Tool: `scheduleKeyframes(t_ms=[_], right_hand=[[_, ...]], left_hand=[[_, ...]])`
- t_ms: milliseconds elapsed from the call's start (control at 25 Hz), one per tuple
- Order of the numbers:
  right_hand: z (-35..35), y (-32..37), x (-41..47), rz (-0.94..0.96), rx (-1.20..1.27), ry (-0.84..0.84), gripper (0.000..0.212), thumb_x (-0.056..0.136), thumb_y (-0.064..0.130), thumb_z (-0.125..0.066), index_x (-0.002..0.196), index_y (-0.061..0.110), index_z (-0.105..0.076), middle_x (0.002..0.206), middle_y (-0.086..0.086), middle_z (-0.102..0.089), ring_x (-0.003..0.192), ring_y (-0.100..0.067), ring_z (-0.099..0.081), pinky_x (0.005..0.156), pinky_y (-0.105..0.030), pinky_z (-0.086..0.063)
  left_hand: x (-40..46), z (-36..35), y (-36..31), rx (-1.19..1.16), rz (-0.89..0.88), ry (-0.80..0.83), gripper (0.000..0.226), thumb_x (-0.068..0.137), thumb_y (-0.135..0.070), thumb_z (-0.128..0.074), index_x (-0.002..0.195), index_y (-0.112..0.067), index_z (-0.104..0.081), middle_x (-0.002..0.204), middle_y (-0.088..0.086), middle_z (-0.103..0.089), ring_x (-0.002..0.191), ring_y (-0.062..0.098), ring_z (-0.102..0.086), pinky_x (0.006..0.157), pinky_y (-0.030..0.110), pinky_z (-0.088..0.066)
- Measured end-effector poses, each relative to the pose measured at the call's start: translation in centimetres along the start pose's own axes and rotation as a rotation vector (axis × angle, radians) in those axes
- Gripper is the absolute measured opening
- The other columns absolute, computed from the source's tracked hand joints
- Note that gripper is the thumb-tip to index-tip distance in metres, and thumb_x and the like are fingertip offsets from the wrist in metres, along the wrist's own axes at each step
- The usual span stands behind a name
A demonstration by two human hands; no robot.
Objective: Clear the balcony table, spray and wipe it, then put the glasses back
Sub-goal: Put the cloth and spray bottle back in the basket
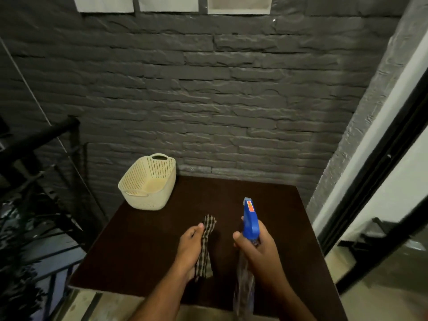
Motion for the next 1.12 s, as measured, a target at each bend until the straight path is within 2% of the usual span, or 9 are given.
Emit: scheduleKeyframes(t_ms=[200,280,360,440,520,640,880,1000,1120], right_hand=[[-8.4,2.7,6.8,0.039,-0.036,0.005,0.021,0.083,0.027,-0.073,0.097,0.034,-0.058,0.096,0.003,-0.067,0.087,0.001,-0.063,0.072,-0.014,-0.051],[-11.1,3.3,9.1,0.05,-0.035,0.017,0.025,0.077,0.045,-0.074,0.091,0.03,-0.059,0.091,-0.005,-0.065,0.082,-0.007,-0.064,0.073,-0.023,-0.054],[-13.1,3.1,10.7,0.027,-0.036,0.047,0.046,0.07,0.06,-0.07,0.091,0.02,-0.062,0.09,-0.009,-0.065,0.083,-0.022,-0.065,0.078,-0.04,-0.057],[-15.1,2.8,12.7,-0.005,-0.037,0.103,0.035,0.076,0.046,-0.072,0.094,0.018,-0.064,0.09,-0.006,-0.068,0.086,-0.021,-0.067,0.081,-0.044,-0.058],[-16.8,2.9,14.6,-0.006,-0.056,0.19,0.024,0.08,0.033,-0.074,0.101,0.027,-0.064,0.096,-0.001,-0.068,0.093,-0.017,-0.067,0.084,-0.038,-0.057],[-19.0,4.0,17.1,0.064,-0.139,0.279,0.035,0.082,0.031,-0.074,0.103,0.051,-0.055,0.107,0.011,-0.059,0.102,-0.008,-0.059,0.087,-0.03,-0.052],[-20.9,6.7,22.9,0.158,-0.252,0.236,0.029,0.079,0.03,-0.076,0.084,0.047,-0.053,0.092,0.013,-0.059,0.09,-0.009,-0.058,0.08,-0.033,-0.052],[-21.7,7.5,26.0,0.117,-0.196,0.187,0.02,0.079,0.026,-0.078,0.089,0.029,-0.061,0.089,0.002,-0.066,0.085,-0.018,-0.066,0.079,-0.041,-0.057],[-22.8,8.5,29.6,0.098,-0.121,0.117,0.027,0.078,0.018,-0.079,0.1,0.015,-0.065,0.088,0.0,-0.07,0.087,-0.02,-0.069,0.084,-0.043,-0.057]], left_hand=[[5.5,7.1,-4.4,-0.114,0.089,0.036,0.04,0.095,-0.046,-0.05,0.116,-0.016,-0.065,0.105,0.015,-0.072,0.098,0.031,-0.069,0.094,0.051,-0.051],[7.7,9.2,-5.8,-0.18,0.144,0.054,0.048,0.09,-0.052,-0.053,0.117,-0.015,-0.066,0.109,0.017,-0.07,0.101,0.032,-0.068,0.097,0.051,-0.048],[8.4,10.6,-6.4,-0.27,0.201,0.077,0.053,0.088,-0.055,-0.053,0.114,-0.011,-0.069,0.112,0.02,-0.068,0.105,0.033,-0.066,0.099,0.05,-0.047],[9.1,11.5,-6.7,-0.381,0.251,0.132,0.054,0.088,-0.054,-0.054,0.109,-0.007,-0.072,0.113,0.021,-0.067,0.105,0.034,-0.065,0.095,0.047,-0.049],[9.6,12.6,-7.4,-0.459,0.245,0.128,0.047,0.089,-0.045,-0.058,0.105,-0.004,-0.073,0.108,0.021,-0.069,0.095,0.033,-0.069,0.081,0.043,-0.054],[11.1,15.4,-8.2,-0.493,0.187,0.054,0.036,0.085,-0.028,-0.065,0.109,-0.003,-0.069,0.101,0.02,-0.07,0.083,0.031,-0.07,0.068,0.038,-0.056],[15.0,19.4,-14.2,-0.134,-0.06,-0.083,0.023,0.088,-0.018,-0.062,0.11,-0.016,-0.065,0.104,0.013,-0.071,0.093,0.028,-0.068,0.074,0.04,-0.054],[17.7,20.5,-18.4,0.086,-0.164,-0.118,0.016,0.086,-0.016,-0.064,0.1,-0.022,-0.068,0.098,0.009,-0.073,0.092,0.027,-0.07,0.084,0.048,-0.055],[21.2,21.2,-22.6,0.392,-0.307,-0.097,0.021,0.084,-0.011,-0.068,0.102,-0.022,-0.066,0.095,0.006,-0.072,0.09,0.023,-0.069,0.085,0.042,-0.055]])
Point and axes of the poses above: each hand's wrist, its own x-axis towards the middle knuckle, its own z-axis out of the back of the hand, y = z × x, the point moved 10 cm from there along x, towards the middle knuckle
